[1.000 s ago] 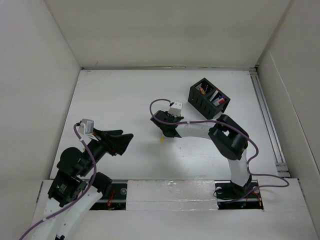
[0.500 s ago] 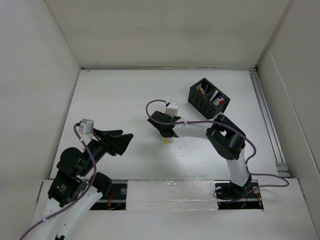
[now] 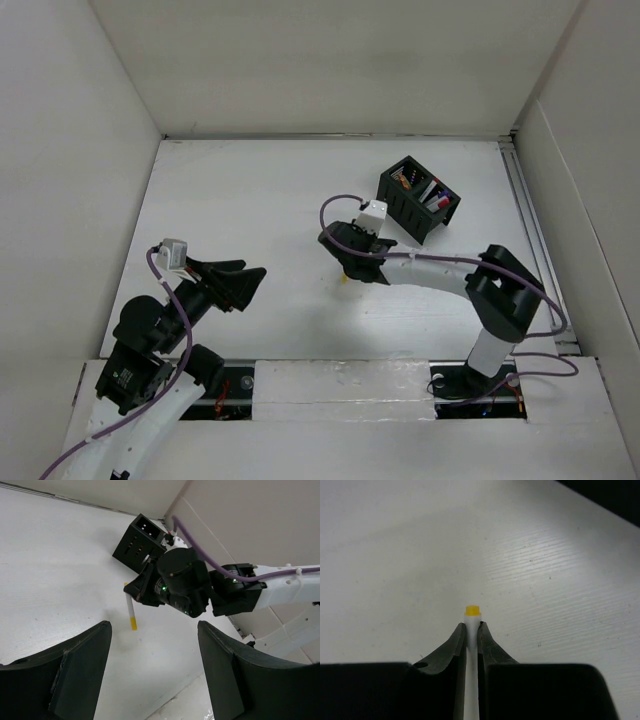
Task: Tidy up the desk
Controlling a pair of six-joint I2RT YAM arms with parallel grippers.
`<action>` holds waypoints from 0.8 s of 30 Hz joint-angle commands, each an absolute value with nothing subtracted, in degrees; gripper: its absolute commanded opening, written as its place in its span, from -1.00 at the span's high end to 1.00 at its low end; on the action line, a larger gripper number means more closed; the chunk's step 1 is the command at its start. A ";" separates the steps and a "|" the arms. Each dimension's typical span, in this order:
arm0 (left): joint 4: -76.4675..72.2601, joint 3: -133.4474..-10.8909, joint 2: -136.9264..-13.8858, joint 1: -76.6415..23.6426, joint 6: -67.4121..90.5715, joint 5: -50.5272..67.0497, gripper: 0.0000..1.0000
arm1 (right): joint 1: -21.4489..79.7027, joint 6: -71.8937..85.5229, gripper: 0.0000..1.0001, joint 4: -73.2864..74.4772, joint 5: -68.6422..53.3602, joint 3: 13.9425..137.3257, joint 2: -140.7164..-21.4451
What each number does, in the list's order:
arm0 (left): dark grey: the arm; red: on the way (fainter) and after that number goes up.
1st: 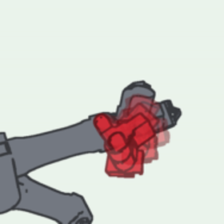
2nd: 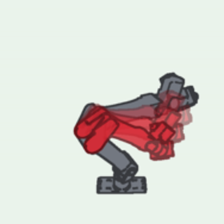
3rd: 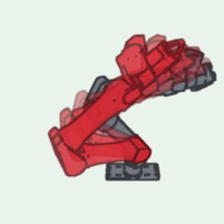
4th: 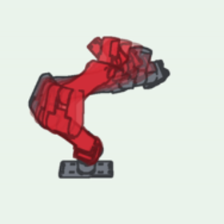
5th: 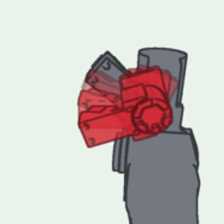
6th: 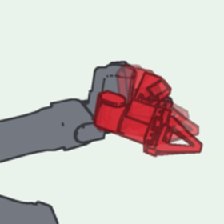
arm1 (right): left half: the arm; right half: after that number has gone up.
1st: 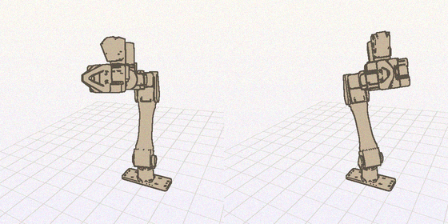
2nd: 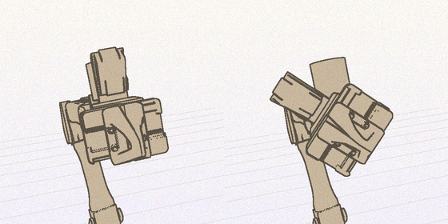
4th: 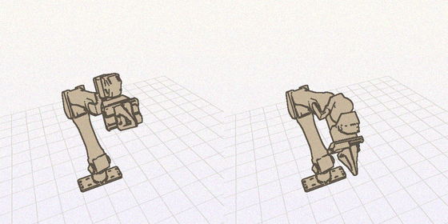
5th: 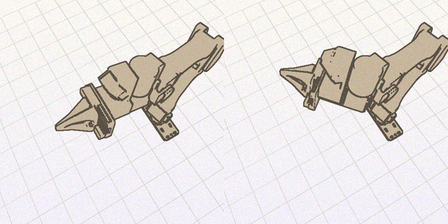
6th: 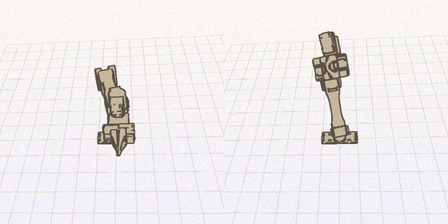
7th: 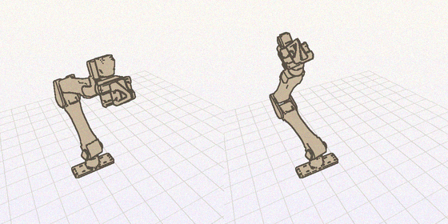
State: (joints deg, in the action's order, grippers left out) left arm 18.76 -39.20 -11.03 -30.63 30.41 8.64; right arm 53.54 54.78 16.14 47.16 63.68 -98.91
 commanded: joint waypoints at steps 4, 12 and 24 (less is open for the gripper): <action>16.08 -38.94 -10.81 -30.32 29.62 9.75 -0.32 | 48.18 55.55 1.00 15.73 52.12 63.02 -92.47; 16.00 -38.94 -10.46 -30.32 29.62 9.58 -0.32 | 29.04 51.68 1.00 13.62 49.75 63.72 -80.61; 16.00 -38.94 -11.07 -30.32 29.53 9.76 -0.32 | 12.05 50.89 1.00 15.38 54.66 74.35 -88.85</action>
State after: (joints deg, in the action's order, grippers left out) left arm 18.63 -39.09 -11.00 -30.63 30.39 8.88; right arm 13.23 51.22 14.76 51.59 70.11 -86.46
